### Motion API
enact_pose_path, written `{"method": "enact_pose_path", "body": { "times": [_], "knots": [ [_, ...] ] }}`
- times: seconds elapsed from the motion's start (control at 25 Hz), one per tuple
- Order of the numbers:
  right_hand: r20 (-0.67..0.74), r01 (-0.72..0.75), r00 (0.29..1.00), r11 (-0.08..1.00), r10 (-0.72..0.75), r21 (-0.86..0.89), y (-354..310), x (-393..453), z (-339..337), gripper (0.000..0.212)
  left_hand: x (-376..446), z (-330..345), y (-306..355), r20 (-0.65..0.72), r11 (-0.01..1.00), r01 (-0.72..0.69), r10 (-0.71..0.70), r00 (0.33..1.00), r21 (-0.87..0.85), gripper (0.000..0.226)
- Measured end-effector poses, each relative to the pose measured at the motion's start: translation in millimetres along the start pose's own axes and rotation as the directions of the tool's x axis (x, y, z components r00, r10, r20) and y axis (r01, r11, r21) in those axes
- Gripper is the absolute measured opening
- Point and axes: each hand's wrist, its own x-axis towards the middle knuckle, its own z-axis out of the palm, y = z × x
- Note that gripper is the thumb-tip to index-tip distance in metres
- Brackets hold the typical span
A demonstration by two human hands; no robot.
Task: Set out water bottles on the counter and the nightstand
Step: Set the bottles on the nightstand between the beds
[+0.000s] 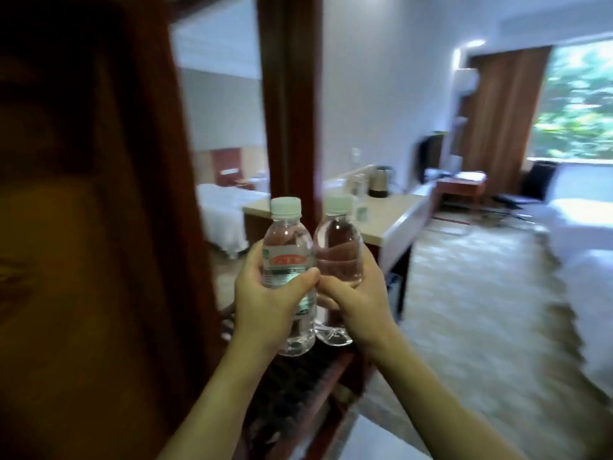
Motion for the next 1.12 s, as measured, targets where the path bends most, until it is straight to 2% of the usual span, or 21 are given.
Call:
{"method": "enact_pose_path", "body": {
  "times": [0.08,0.2,0.4,0.52,0.68,0.84,1.0,1.12],
  "knots": [
    [-0.178,0.009,0.984,0.996,-0.025,-0.090,-13,9,-85,0.045,3,85,-27,0.161,0.995,0.058,-0.044,0.986,-0.082,0.044],
    [-0.374,0.001,0.924,0.977,-0.082,-0.213,-41,19,-190,0.045,5,198,-56,0.370,0.977,0.139,-0.071,0.926,-0.159,0.039],
    [-0.518,0.018,0.832,0.943,-0.199,-0.334,-62,35,-318,0.033,5,338,-95,0.582,0.940,0.231,-0.042,0.812,-0.253,0.043],
    [-0.564,-0.007,0.800,0.936,-0.205,-0.351,-52,56,-365,0.027,17,389,-127,0.637,0.935,0.257,-0.044,0.769,-0.246,0.042],
    [-0.589,-0.031,0.779,0.926,-0.213,-0.375,-19,113,-418,0.037,60,442,-186,0.653,0.938,0.269,-0.063,0.754,-0.220,0.042],
    [-0.581,-0.061,0.780,0.896,-0.232,-0.439,26,192,-464,0.037,129,485,-260,0.650,0.949,0.243,-0.057,0.758,-0.201,0.038],
    [-0.596,-0.092,0.763,0.871,-0.249,-0.482,63,290,-501,0.059,221,537,-323,0.664,0.929,0.283,-0.056,0.746,-0.239,0.038],
    [-0.602,-0.114,0.751,0.845,-0.271,-0.522,76,356,-533,0.058,279,587,-359,0.695,0.916,0.297,-0.027,0.718,-0.271,0.043]
  ]
}}
